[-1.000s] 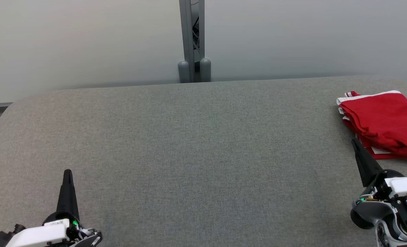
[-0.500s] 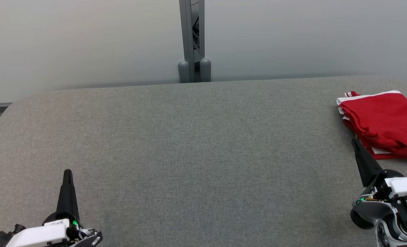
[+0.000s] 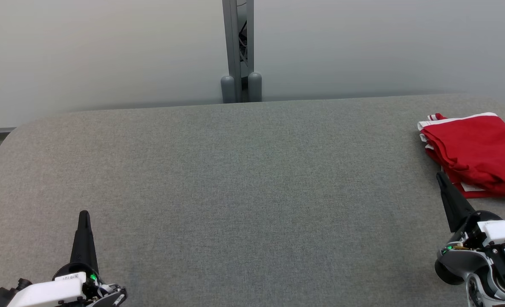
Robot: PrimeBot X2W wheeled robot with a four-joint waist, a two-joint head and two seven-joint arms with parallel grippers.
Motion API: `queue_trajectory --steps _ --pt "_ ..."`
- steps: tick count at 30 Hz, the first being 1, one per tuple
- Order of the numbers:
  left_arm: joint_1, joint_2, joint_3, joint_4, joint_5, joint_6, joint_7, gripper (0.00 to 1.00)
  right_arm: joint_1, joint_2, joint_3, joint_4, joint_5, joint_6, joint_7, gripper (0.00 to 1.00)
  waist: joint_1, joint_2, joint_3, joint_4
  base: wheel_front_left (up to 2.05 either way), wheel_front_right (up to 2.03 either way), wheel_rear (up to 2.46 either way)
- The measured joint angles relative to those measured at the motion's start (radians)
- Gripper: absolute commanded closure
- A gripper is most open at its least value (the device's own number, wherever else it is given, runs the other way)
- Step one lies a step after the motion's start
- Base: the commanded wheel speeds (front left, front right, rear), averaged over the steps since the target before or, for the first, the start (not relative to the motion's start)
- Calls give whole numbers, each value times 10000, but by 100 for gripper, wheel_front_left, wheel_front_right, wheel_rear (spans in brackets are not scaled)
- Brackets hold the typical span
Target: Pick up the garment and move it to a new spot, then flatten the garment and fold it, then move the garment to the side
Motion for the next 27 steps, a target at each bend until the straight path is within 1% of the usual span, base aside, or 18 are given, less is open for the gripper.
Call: queue_trajectory --steps 27 --pt "0 0 0 -2 0 0 0 100 -6 17 -27 0 -15 0 29 100 -1 0 0 0 0 0 0"
